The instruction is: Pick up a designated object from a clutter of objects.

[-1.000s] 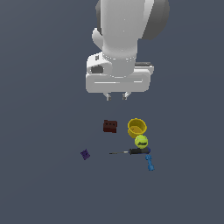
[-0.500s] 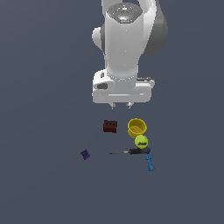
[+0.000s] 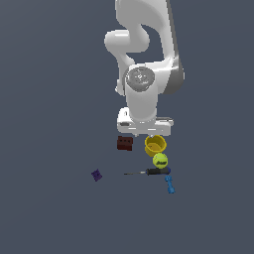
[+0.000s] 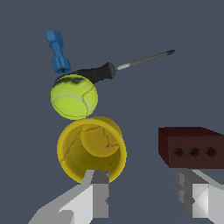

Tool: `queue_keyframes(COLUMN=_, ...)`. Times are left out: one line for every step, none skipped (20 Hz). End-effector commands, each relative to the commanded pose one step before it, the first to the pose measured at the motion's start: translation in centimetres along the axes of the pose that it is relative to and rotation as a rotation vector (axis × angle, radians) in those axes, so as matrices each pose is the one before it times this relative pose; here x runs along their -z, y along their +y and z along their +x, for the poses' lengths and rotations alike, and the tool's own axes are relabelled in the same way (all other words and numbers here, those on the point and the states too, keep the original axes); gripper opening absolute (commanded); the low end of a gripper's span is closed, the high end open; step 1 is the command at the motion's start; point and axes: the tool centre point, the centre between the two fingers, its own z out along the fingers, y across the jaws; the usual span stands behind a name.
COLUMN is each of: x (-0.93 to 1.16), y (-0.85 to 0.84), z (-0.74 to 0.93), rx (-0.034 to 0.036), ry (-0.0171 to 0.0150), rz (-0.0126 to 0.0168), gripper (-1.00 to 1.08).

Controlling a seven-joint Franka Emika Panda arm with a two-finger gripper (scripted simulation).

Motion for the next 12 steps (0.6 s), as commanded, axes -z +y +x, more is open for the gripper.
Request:
queue_keyframes(x=-2.608, y=-0.265, z=-0.464, rx=-0.04635, ry=-0.02012, rz=0.01776, gripper=0.28)
queue_keyframes(x=-0.854, y=-0.041, z=-0.172, rx=-0.01525, ry=-0.00692, rz=0.00495, gripper=0.28)
queue_keyframes(x=-0.771, y=-0.023, z=-0.161, rx=-0.01398, ry=-0.00624, rz=0.00422, gripper=0.28)
queue_keyframes(x=-0.688, y=-0.009, z=-0.149, rx=-0.01266, ry=-0.00557, rz=0.00357, gripper=0.28)
queue_keyframes(x=-0.605, y=0.001, z=-0.134, rx=-0.01128, ry=-0.00490, rz=0.00299, gripper=0.28)
queue_keyframes(x=-0.523, y=0.008, z=-0.119, rx=-0.00987, ry=-0.00423, rz=0.00246, gripper=0.28)
queue_keyframes(x=-0.442, y=0.011, z=-0.102, rx=-0.00840, ry=-0.00357, rz=0.00199, gripper=0.28)
queue_keyframes(x=-0.361, y=0.013, z=-0.085, rx=-0.00691, ry=-0.00291, rz=0.00156, gripper=0.28)
queue_keyframes(x=-0.280, y=0.013, z=-0.066, rx=-0.00541, ry=-0.00226, rz=0.00118, gripper=0.28)
queue_keyframes(x=-0.200, y=0.010, z=-0.047, rx=-0.00388, ry=-0.00161, rz=0.00082, gripper=0.28)
queue_keyframes(x=-0.120, y=0.007, z=-0.028, rx=-0.00234, ry=-0.00097, rz=0.00049, gripper=0.28)
queue_keyframes(x=-0.038, y=-0.005, z=-0.014, rx=-0.00063, ry=-0.00026, rz=0.00013, gripper=0.28)
